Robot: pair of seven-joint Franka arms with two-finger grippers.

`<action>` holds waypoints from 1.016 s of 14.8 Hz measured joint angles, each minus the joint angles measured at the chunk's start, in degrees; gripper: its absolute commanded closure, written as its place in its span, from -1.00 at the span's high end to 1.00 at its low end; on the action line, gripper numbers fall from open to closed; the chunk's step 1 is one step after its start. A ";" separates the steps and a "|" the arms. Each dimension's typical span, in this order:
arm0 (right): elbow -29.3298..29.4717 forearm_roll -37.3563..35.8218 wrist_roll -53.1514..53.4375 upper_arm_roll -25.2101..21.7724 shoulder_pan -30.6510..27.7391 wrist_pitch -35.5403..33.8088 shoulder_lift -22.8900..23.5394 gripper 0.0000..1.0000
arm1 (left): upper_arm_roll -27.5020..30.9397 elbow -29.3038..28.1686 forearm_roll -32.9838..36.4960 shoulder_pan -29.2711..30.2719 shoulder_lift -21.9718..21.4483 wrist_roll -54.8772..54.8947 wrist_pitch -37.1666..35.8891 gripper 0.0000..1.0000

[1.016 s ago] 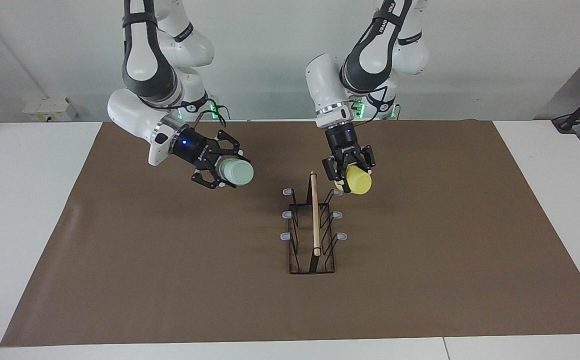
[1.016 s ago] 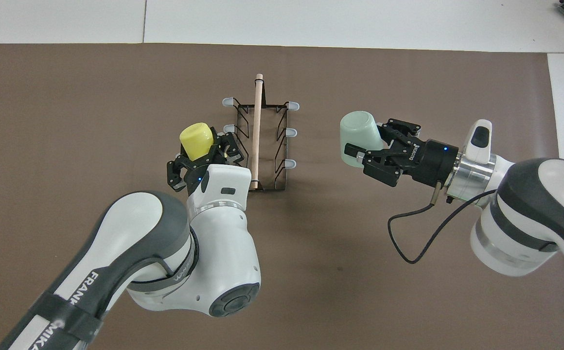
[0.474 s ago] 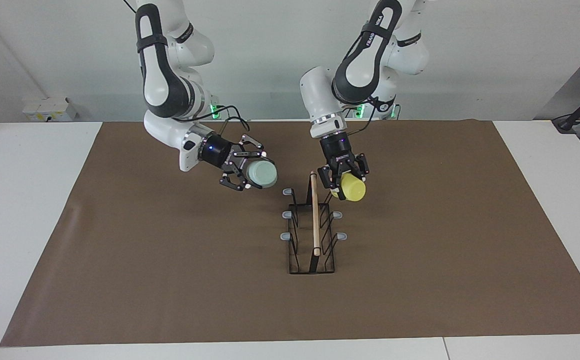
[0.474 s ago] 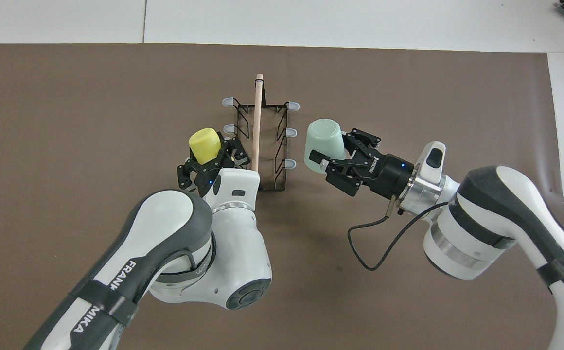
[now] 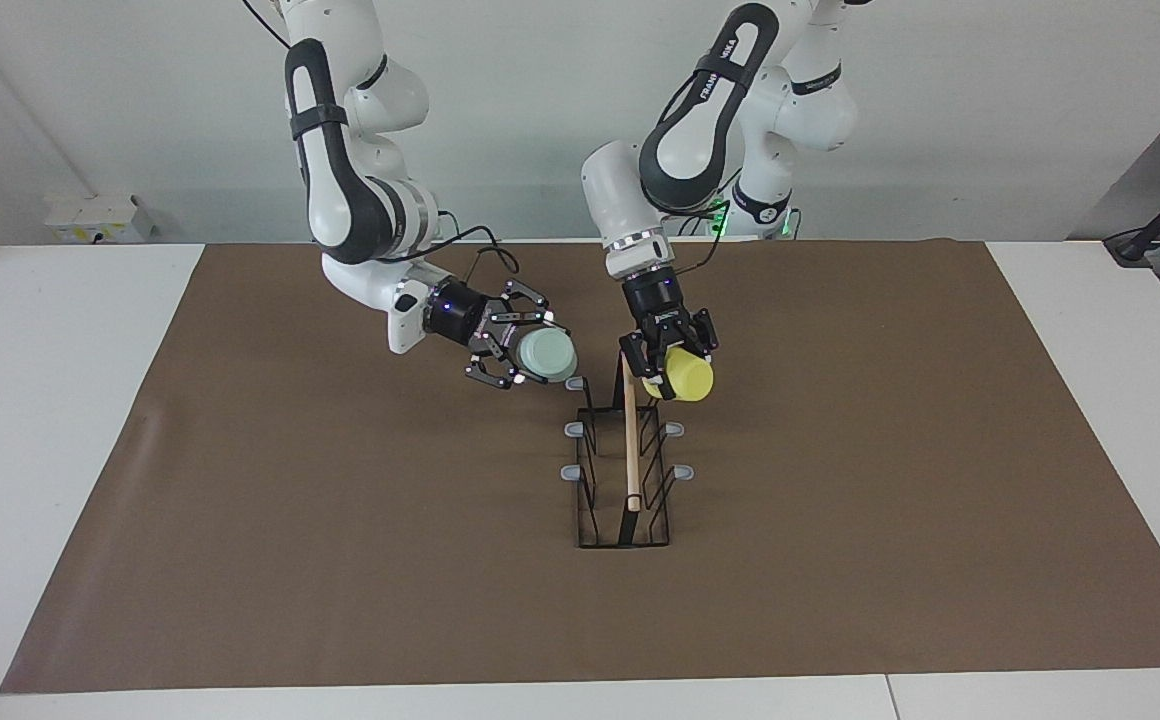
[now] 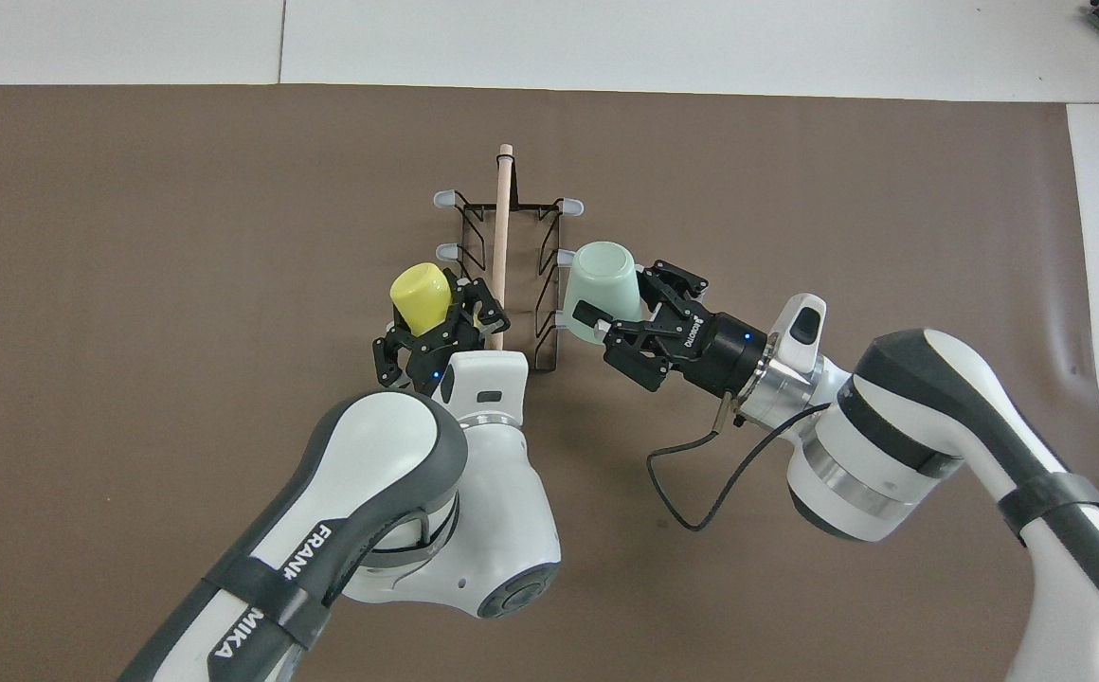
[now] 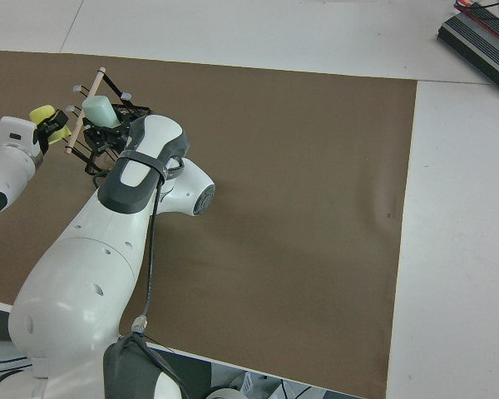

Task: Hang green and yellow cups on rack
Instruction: 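Hang the yellow cup on a rack peg while the right gripper hangs the green cup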

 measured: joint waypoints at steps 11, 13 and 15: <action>-0.19 3.22 -10.09 -0.21 0.19 -7.74 7.13 -1.00 | -0.01 -0.04 -2.43 -0.33 -0.86 0.80 0.02 1.00; -0.19 3.42 -11.32 -0.21 0.19 -7.74 7.35 -1.00 | 0.18 0.18 -6.03 -0.18 -1.72 4.87 0.24 1.00; -0.19 4.04 -13.10 -0.20 0.25 -7.74 7.52 -1.00 | 0.49 1.01 -10.43 0.70 -2.52 11.63 1.33 1.00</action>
